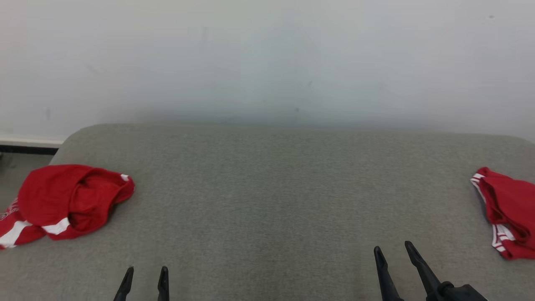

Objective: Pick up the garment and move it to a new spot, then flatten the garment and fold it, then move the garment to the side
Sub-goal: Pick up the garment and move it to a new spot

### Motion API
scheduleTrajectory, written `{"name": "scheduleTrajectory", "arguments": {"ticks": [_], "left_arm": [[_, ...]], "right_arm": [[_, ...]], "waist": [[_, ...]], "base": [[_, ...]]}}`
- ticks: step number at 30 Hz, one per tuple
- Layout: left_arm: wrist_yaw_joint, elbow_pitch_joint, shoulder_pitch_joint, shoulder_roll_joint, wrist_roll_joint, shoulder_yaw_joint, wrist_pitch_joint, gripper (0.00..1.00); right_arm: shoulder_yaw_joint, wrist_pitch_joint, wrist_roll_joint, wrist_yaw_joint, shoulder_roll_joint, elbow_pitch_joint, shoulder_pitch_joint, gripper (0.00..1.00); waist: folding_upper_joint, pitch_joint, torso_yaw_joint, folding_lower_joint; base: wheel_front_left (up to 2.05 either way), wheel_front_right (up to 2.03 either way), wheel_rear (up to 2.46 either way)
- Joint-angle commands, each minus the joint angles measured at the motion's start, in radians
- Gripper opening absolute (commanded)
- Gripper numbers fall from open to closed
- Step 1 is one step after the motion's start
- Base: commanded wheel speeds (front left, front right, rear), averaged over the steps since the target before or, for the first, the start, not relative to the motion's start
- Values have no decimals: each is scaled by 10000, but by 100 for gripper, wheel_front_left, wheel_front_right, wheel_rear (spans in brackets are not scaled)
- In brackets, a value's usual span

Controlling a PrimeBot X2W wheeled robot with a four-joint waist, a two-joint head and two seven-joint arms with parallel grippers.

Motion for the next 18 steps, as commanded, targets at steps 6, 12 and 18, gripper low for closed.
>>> {"name": "scheduleTrajectory", "arguments": {"ticks": [6, 12, 18], "left_arm": [[34, -50, -61, -5, 164, 10, -48, 100], [47, -92, -138, -5, 165, 49, -49, 100], [55, -169, -170, -5, 167, 75, -48, 100]], "right_arm": [[85, -10, 18, 0, -43, -18, -42, 100], [159, -9, 27, 0, 51, -20, -144, 100], [147, -10, 8, 0, 71, -16, -191, 100]], "waist": [[0, 136, 1026, 0], [0, 152, 1683, 0], [0, 213, 2227, 0]], "base": [[0, 0, 0], [0, 0, 0], [0, 0, 0]]}}
